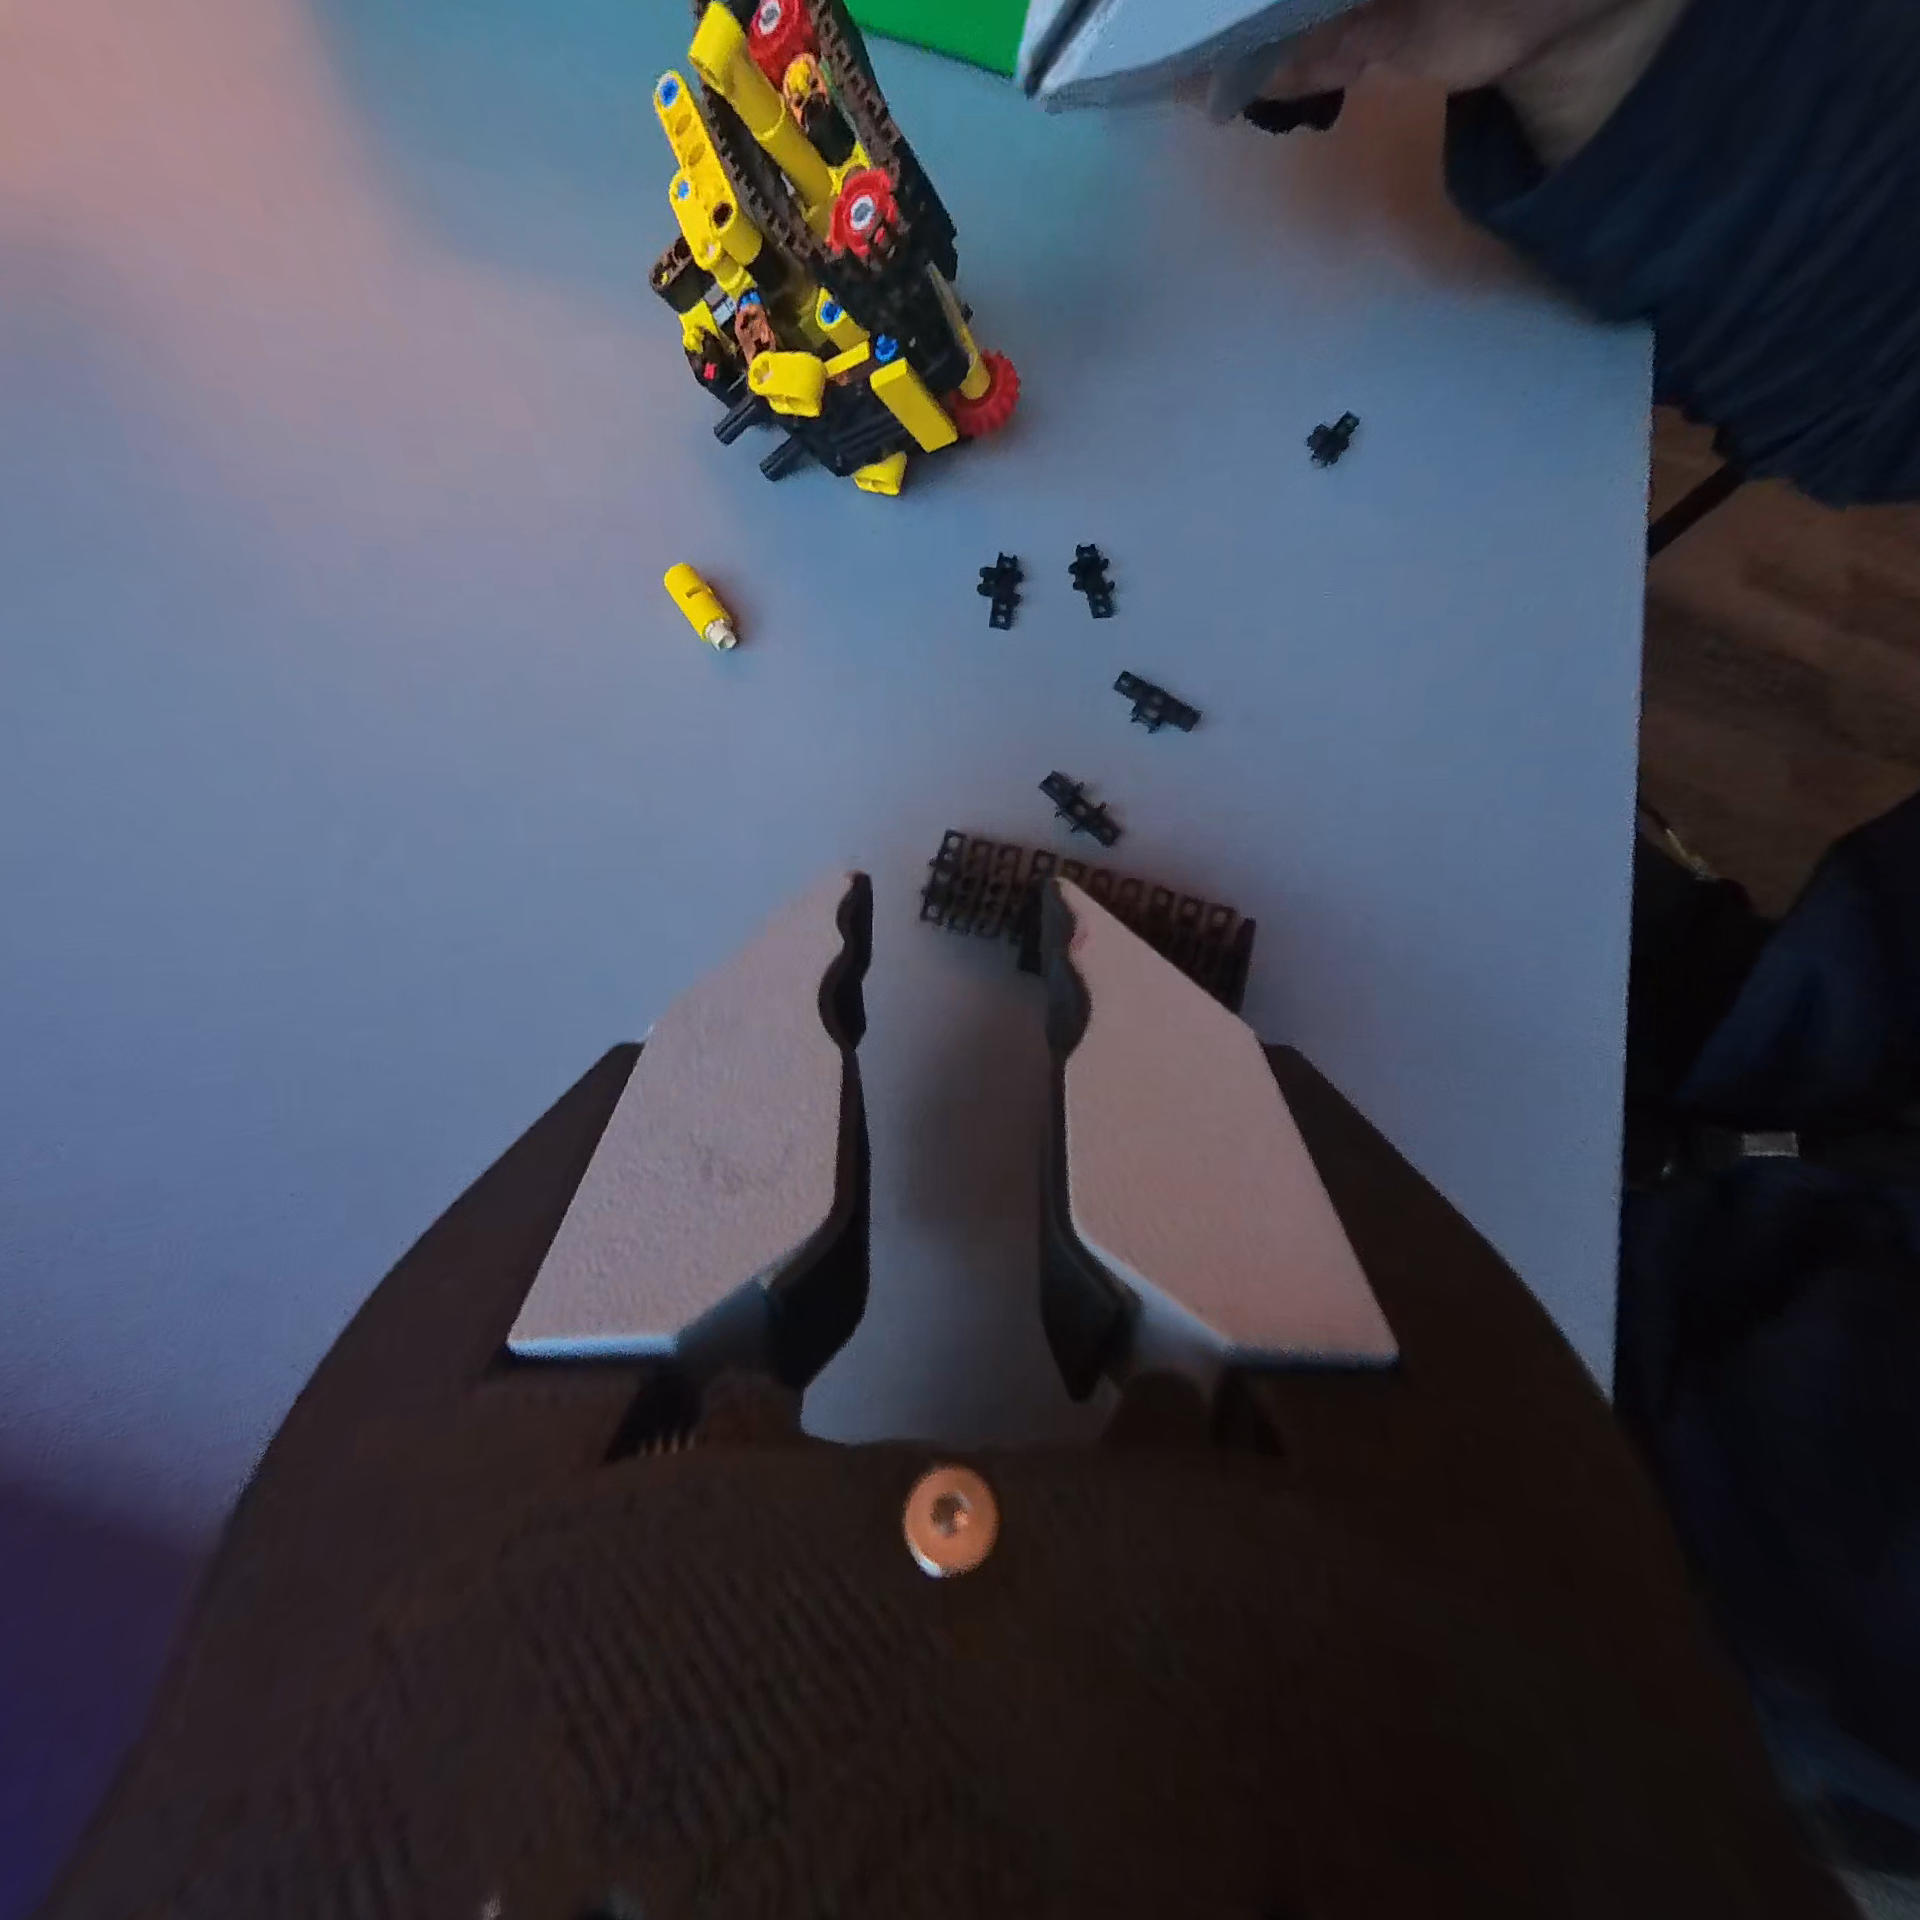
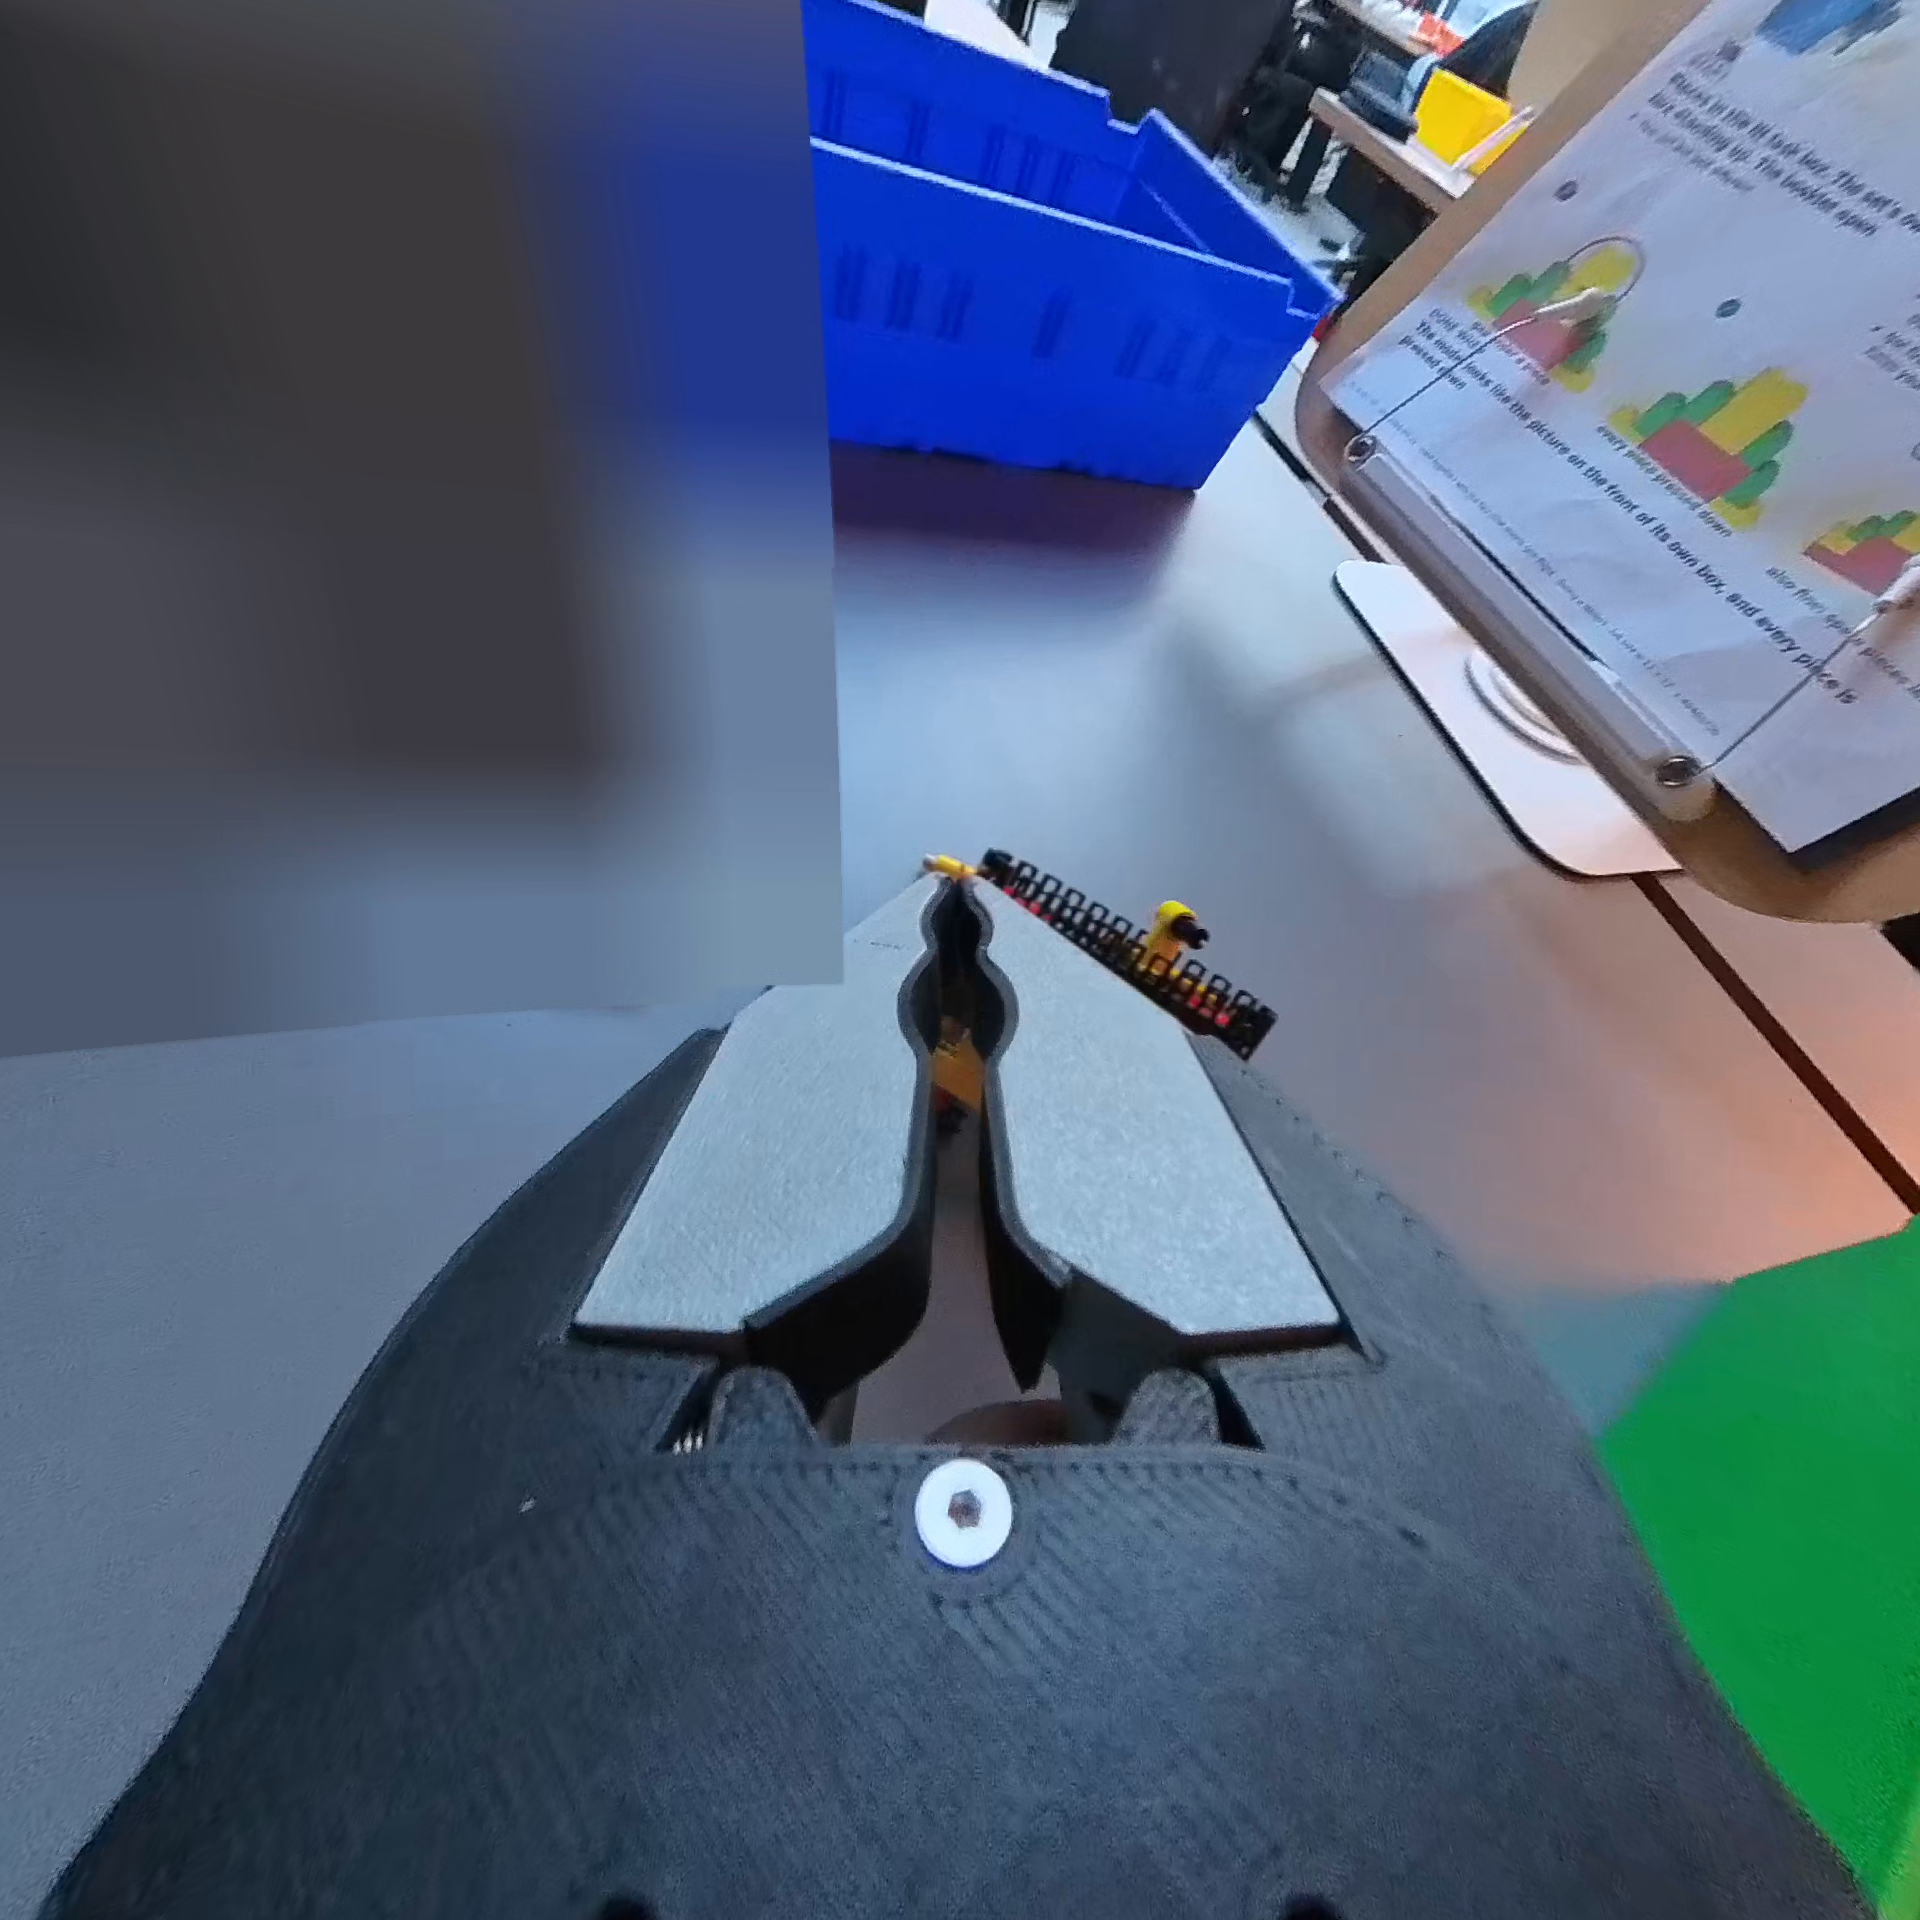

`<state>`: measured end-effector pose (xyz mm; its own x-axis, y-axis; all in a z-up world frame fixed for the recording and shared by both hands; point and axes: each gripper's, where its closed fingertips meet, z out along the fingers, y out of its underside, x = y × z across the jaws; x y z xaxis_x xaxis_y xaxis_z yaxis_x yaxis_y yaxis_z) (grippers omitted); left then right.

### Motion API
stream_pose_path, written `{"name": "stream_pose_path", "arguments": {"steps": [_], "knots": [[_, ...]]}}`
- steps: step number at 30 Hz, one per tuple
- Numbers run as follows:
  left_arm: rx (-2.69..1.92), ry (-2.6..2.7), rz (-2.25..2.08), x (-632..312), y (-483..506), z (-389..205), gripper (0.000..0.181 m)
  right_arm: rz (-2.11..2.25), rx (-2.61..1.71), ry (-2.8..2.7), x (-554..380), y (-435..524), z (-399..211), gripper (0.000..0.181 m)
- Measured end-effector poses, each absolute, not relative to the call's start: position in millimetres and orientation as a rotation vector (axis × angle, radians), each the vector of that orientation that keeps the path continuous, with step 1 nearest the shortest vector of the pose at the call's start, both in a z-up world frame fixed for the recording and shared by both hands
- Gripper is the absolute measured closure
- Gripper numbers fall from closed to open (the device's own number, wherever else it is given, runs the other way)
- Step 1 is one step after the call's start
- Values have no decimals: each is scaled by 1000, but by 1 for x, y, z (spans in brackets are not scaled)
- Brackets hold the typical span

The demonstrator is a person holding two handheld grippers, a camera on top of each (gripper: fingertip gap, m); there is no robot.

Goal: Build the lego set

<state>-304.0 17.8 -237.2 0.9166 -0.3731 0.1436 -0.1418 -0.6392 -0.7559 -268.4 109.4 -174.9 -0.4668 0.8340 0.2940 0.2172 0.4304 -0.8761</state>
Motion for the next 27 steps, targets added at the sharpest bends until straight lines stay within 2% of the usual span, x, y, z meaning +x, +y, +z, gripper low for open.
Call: {"name": "stream_pose_path", "arguments": {"steps": [4, 6, 8, 11, 13, 16, 20, 27], "knots": [[-2275, 357, -392, -307, 13, -236, 151, 1040, -869, -2014, -266, 98, -188, 181], [-2298, 374, -436, -304, 7, -239, 150, 1075, -848, -2109, -261, 82, -201, 160], [-2336, 385, -446, -303, 4, -246, 150, 1064, -853, -2200, -261, 65, -218, 155], [-2355, 412, -525, -296, -3, -249, 155, 1005, -846, -2296, -267, 39, -233, 155], [-2353, 418, -581, -292, -6, -248, 157, 981, -904, -2319, -274, 28, -237, 161], [-2338, 423, -670, -283, -8, -247, 158, 1037, -1094, -2451, -274, 10, -251, 156], [-2319, 390, -759, -279, -6, -246, 159, 1202, -1247, -2460, -279, 2, -250, 159], [-2228, 345, -784, -282, 4, -232, 162, 1328, -1100, -2374, -280, -1, -233, 157]]}}
